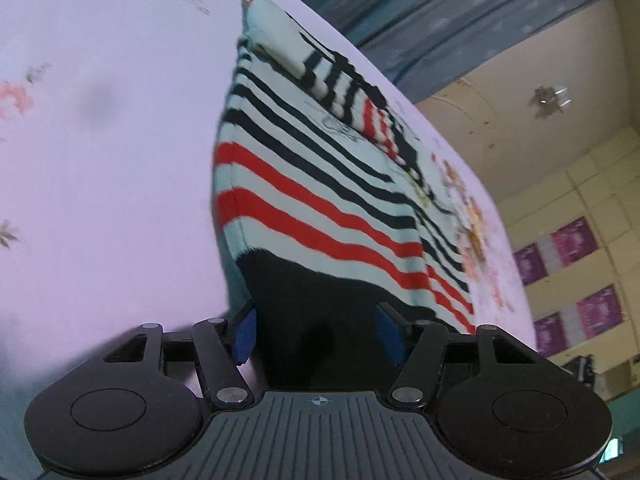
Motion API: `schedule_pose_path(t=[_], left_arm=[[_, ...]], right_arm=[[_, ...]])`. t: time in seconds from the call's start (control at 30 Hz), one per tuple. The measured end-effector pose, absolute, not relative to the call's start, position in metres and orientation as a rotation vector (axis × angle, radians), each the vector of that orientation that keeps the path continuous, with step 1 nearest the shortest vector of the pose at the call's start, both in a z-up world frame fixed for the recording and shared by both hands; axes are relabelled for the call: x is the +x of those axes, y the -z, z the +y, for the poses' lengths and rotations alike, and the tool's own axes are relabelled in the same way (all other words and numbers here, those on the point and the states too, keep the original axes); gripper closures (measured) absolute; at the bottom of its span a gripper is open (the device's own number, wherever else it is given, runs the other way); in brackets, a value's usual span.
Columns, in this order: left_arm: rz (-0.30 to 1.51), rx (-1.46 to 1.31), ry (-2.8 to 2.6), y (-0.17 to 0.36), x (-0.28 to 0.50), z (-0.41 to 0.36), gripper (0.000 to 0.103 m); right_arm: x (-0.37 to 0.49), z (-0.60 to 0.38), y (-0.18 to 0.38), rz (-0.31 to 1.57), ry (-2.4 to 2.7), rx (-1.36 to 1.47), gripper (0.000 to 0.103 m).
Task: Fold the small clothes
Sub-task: 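Lift the hem with both tools and fold it up toward the collar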
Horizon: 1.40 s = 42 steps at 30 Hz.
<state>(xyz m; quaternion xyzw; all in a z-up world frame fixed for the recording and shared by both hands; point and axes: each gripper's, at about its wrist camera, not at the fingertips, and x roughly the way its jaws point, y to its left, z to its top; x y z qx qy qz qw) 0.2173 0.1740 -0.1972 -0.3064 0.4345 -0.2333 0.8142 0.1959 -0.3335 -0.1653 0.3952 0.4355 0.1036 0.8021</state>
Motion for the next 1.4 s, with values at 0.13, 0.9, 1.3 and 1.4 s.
schedule_pose_path(t=[0.13, 0.9, 1.3, 1.4], left_arm=[[0.947, -0.606, 0.469, 0.197, 0.231, 0.166, 0.097], [0.797, -0.732, 0.423, 0.196, 0.240, 0.183, 0.018], [0.809, -0.927, 0.596, 0.222, 0.246, 0.171, 0.060], [0.763, -1.029, 0.573, 0.227, 0.236, 0.180, 0.063]], right_arm=[[0.202, -0.332, 0.163, 0.913, -0.192, 0.796, 0.098], [0.216, -0.362, 0.166, 0.825, -0.121, 0.801, 0.079], [0.203, -0.358, 0.185, 0.839, -0.274, 0.946, 0.082], [0.200, -0.361, 0.187, 0.822, -0.275, 0.988, 0.093]])
